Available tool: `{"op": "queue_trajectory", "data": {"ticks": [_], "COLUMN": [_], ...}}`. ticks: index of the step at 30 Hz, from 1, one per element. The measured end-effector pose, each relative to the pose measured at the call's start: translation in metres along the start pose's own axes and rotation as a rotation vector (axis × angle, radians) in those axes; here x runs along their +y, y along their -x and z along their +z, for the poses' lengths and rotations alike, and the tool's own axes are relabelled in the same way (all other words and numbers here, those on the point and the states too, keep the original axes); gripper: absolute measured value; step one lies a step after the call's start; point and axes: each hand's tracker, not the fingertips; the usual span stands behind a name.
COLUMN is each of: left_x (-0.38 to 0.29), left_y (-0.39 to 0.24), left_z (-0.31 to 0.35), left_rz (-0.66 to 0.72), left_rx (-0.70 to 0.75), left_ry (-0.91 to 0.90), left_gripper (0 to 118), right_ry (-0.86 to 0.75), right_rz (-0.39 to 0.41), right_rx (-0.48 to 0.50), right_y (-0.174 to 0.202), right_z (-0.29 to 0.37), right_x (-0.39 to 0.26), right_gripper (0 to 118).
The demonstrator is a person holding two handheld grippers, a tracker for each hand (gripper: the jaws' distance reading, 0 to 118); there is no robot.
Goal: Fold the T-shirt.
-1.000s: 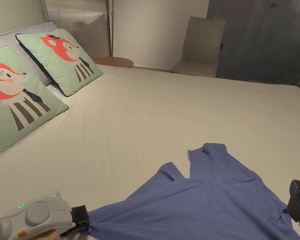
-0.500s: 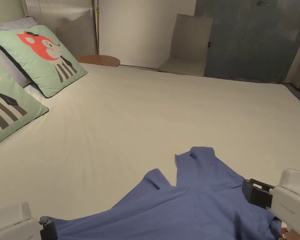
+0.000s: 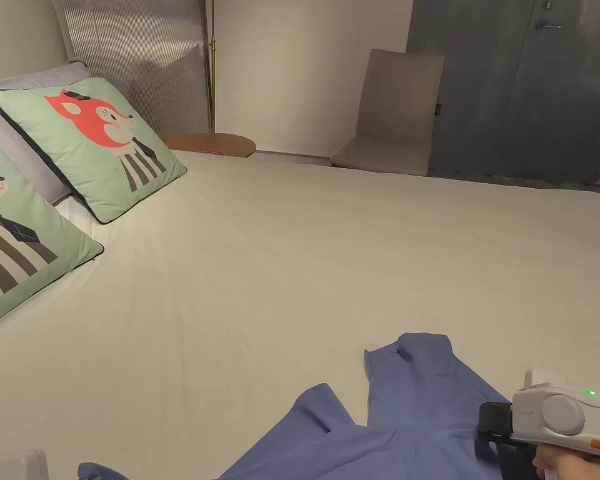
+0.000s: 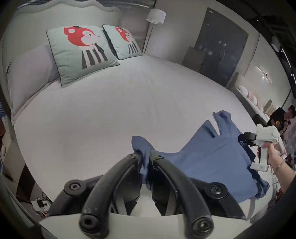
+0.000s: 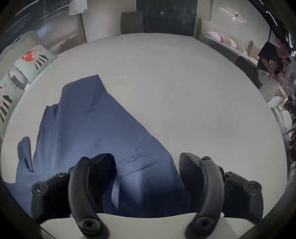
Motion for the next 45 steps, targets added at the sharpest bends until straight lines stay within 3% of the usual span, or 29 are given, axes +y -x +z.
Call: {"op": "queue_trajectory", "data": {"ticks": [1, 2, 3, 8, 13, 20, 27, 45], "left_x": [0.0, -0.001, -0.001, 0.001, 0.013, 0.024, 0.03, 0.169], "left_y": [0.0, -0.001, -0.002, -0.004, -0.008, -0.022, -0.035, -0.091], "left_z": [-0.001, -0.001, -0.001, 0.006, 0.026, 0.066, 0.115, 0.216], "left_rz": [-0.006, -0.01, -0.01, -0.003, 0.008, -0.009, -0.004, -0.082], "left_rx": [0.001, 0.002, 0.002, -0.018, -0.062, -0.115, -0.181, -0.248], "left_ry": [0.0, -0.002, -0.004, -0.039, -0.14, -0.326, -0.5, -0.792], "left_gripper": [3, 3, 3, 3, 3, 3, 3, 3], "right_ry": [-0.025, -0.06, -0.084, -0.291, -0.526, -0.791, -0.955, -1.236], "right_rz": [0.004, 0.012, 0.031, 0.04, -0.003, -0.07, -0.125, -0.122], "right_rx": [0.013, 0.033, 0.053, 0.092, 0.136, 0.052, -0.007, -0.04], "right_y": [0.0, 0.0, -0.002, -0.009, -0.03, -0.053, -0.075, -0.081], "right_z": [0.005, 0.011, 0.018, 0.084, 0.179, 0.3, 0.38, 0.517], "right_x": [-0.001, -0.003, -0.005, -0.028, -0.051, -0.108, -0.144, -0.049], "right_gripper": [47, 10, 2, 2, 2, 2, 2, 2]}}
